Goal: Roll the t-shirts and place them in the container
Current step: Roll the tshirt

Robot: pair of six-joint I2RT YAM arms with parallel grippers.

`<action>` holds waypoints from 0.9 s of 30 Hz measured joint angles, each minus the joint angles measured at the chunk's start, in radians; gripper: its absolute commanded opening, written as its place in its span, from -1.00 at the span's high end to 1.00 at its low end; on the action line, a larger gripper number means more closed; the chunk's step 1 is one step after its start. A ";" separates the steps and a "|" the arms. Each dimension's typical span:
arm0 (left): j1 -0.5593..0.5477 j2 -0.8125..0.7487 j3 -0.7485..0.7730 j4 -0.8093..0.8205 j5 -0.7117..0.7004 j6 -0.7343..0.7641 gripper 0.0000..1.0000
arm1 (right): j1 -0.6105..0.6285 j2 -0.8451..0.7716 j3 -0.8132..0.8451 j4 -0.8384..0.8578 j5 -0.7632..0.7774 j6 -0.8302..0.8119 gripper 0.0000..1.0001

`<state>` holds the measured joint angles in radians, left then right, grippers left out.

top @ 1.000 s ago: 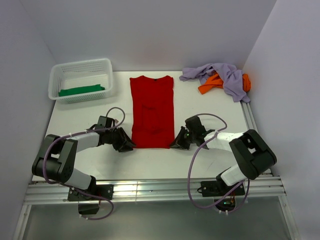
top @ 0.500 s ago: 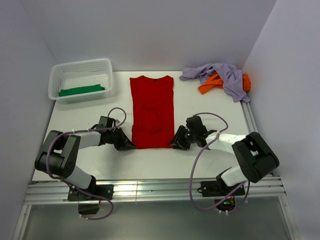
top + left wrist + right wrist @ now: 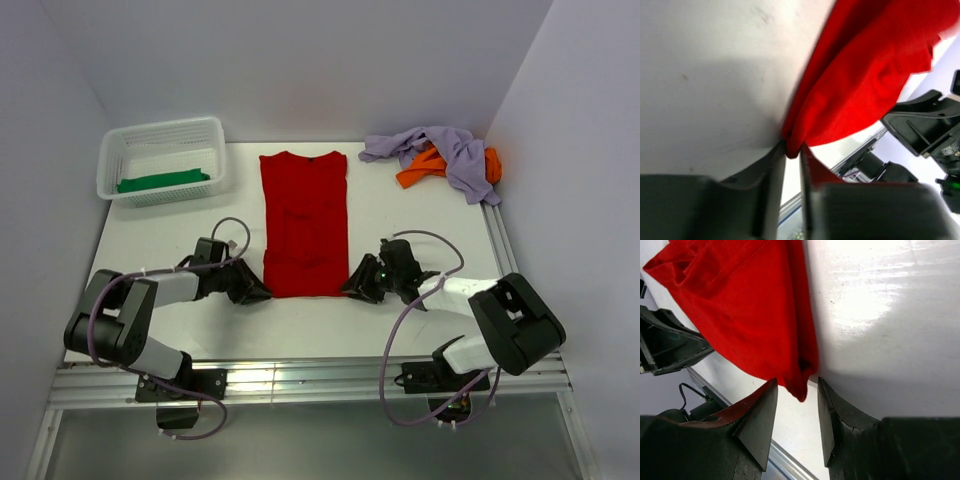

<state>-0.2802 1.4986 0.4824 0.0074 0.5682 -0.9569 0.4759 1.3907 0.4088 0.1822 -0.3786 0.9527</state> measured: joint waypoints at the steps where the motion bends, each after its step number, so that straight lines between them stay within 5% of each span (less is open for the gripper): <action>1: -0.003 -0.018 -0.021 0.030 -0.001 -0.012 0.35 | 0.000 -0.012 -0.019 0.023 0.005 0.000 0.08; 9: -0.103 -0.302 -0.172 0.097 -0.220 -0.040 0.05 | 0.029 -0.151 -0.141 0.119 0.102 -0.033 0.07; 15: -0.210 -0.522 -0.318 0.169 -0.426 -0.054 0.05 | 0.119 -0.186 -0.198 0.196 0.201 -0.072 0.07; 27: -0.261 -0.419 -0.353 0.376 -0.595 -0.049 0.12 | 0.198 -0.083 -0.205 0.372 0.311 -0.085 0.19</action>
<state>-0.5411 1.0794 0.1291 0.3832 -0.0265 -1.0061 0.6743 1.3075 0.2039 0.5541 -0.0681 0.8680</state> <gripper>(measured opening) 0.440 0.428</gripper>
